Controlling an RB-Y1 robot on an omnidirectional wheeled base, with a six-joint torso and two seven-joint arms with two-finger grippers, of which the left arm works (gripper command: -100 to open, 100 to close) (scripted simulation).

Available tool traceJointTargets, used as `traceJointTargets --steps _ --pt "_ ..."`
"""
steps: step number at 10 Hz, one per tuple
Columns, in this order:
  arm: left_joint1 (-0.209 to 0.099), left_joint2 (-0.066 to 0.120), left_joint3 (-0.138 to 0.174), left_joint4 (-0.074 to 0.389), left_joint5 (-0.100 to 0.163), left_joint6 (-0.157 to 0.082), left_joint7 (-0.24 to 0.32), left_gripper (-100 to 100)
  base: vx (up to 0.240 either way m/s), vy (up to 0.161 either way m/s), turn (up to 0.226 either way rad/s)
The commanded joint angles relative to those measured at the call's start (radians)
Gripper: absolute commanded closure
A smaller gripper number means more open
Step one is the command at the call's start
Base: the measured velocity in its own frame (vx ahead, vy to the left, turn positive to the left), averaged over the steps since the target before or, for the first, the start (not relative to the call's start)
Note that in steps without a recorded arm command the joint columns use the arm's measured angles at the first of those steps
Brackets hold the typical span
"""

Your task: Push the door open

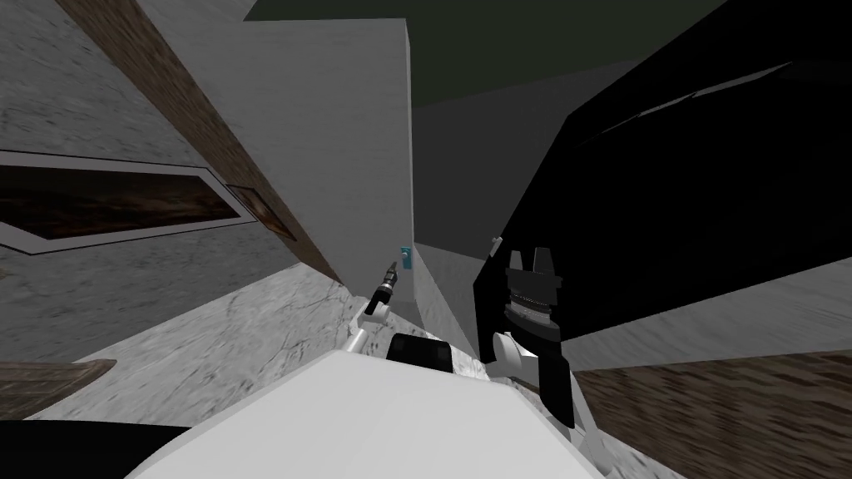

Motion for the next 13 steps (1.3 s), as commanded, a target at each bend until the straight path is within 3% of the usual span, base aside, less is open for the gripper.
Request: traceJointTargets --steps 1,4,8,9,10,13 --pt "-0.006 0.012 0.005 0.007 0.000 -0.002 -0.001 -100 0.090 -0.017 -0.027" --pt "-0.015 0.017 0.011 0.016 0.001 -0.006 -0.003 -100 0.183 -0.005 -0.012" --pt "-0.031 -0.002 0.022 0.033 0.001 -0.012 -0.006 -100 0.207 -0.007 -0.017" --pt "-0.030 0.002 0.021 0.033 0.001 -0.012 -0.005 -100 0.072 0.003 -0.002" --pt "-0.030 0.002 0.021 0.033 0.001 -0.012 -0.005 100 -0.006 0.000 0.005" --pt "-0.030 0.002 0.021 0.033 0.001 -0.012 -0.005 100 -0.022 0.000 -0.002"
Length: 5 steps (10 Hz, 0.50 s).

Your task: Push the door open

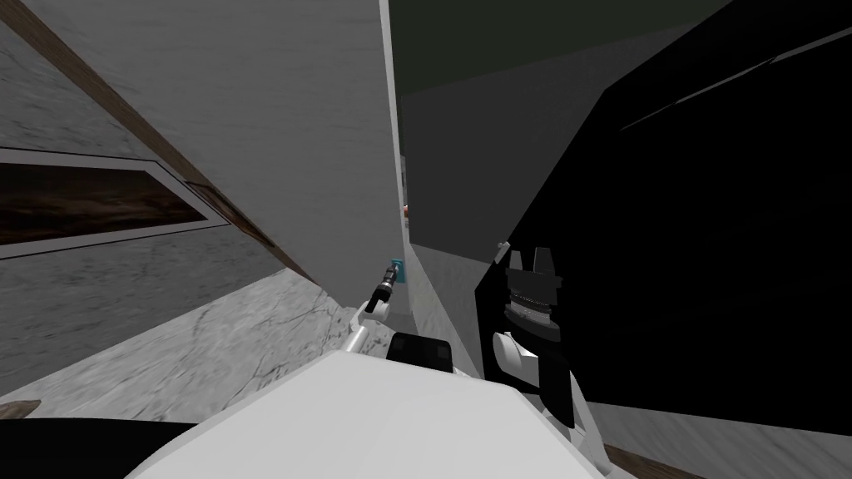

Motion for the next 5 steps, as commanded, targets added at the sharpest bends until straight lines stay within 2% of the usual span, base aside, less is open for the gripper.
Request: traceJointTargets --steps 1,2,3,5 --pt "0.000 0.000 0.000 -0.001 0.000 -0.001 0.001 100 -0.009 -0.001 0.003" --pt "0.000 0.000 0.000 -0.001 0.000 -0.001 0.001 100 0.000 0.000 0.000" --pt "0.000 0.005 0.010 0.002 0.002 0.001 -0.002 100 0.100 -0.005 0.028" --pt "-0.001 0.010 0.020 0.003 0.003 0.002 -0.003 100 0.153 -0.054 0.033"
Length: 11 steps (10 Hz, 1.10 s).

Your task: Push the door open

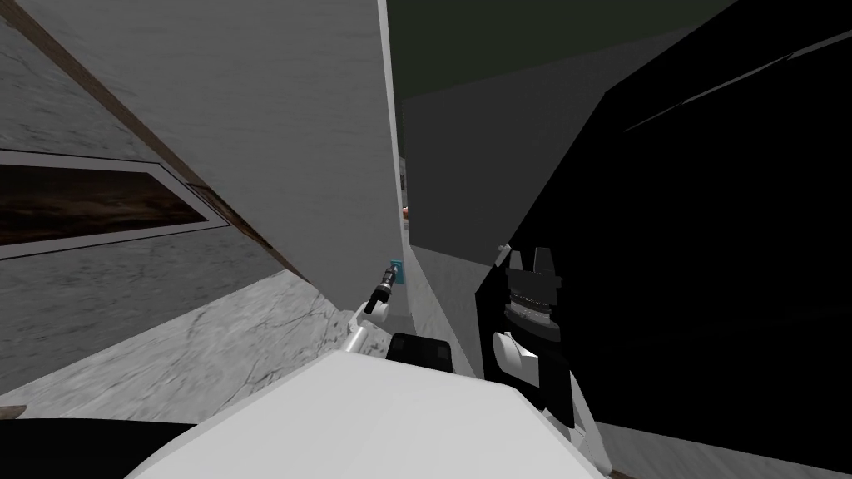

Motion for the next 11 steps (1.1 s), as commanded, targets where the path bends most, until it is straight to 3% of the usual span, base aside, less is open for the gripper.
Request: traceJointTargets --steps 1,6,11 --pt "-0.007 0.010 0.018 -0.005 0.002 -0.006 -0.002 100 0.163 -0.034 0.028" --pt "-0.016 0.025 0.078 0.001 0.012 -0.004 -0.012 100 0.199 -0.067 0.056" --pt "-0.023 0.028 0.130 0.006 0.020 -0.002 -0.021 100 0.146 -0.061 0.063"
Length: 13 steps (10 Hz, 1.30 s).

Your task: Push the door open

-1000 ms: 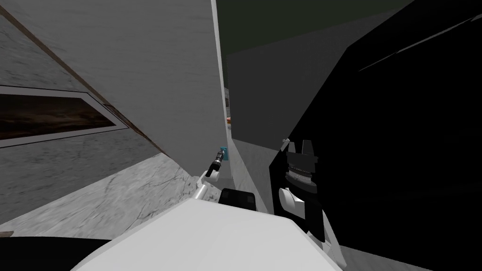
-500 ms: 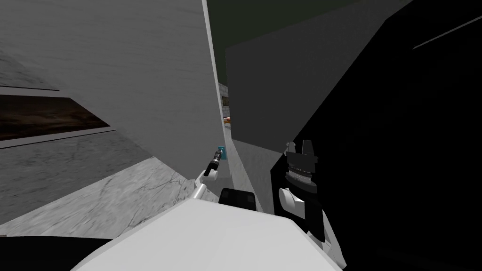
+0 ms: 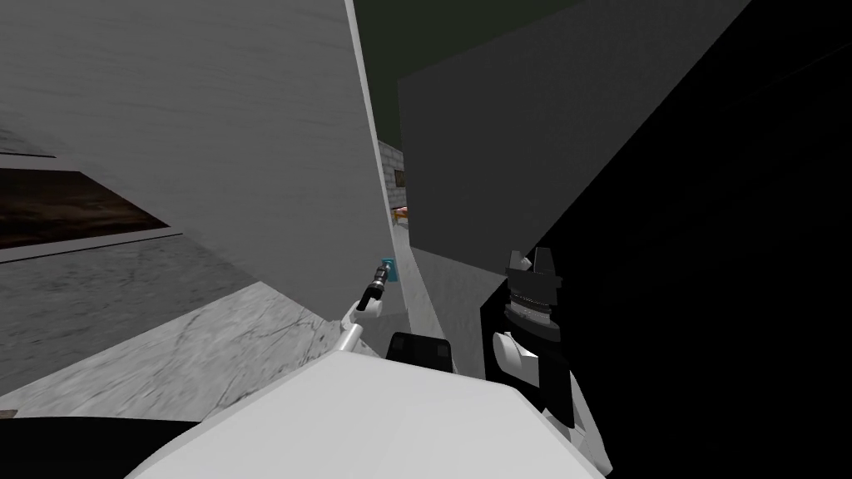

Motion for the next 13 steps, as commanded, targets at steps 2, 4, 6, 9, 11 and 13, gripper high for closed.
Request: traceJointTargets --steps 2,4,6,9,11,13 --pt "-0.007 0.007 0.038 0.002 0.005 -0.005 -0.004 100 0.112 -0.044 0.042" --pt "-0.009 0.006 0.054 0.004 0.008 -0.005 -0.007 100 0.100 -0.039 0.029" --pt "-0.012 0.003 0.069 0.005 0.010 -0.004 -0.010 100 0.095 -0.041 0.081" --pt "-0.018 -0.009 0.115 0.009 0.017 -0.002 -0.017 100 0.158 -0.057 0.116" --pt "-0.012 0.001 0.095 0.008 0.018 -0.002 -0.010 -100 -0.139 -0.062 0.008" --pt "-0.009 -0.001 0.087 0.004 0.020 0.000 -0.006 -100 -0.192 -0.087 -0.002"
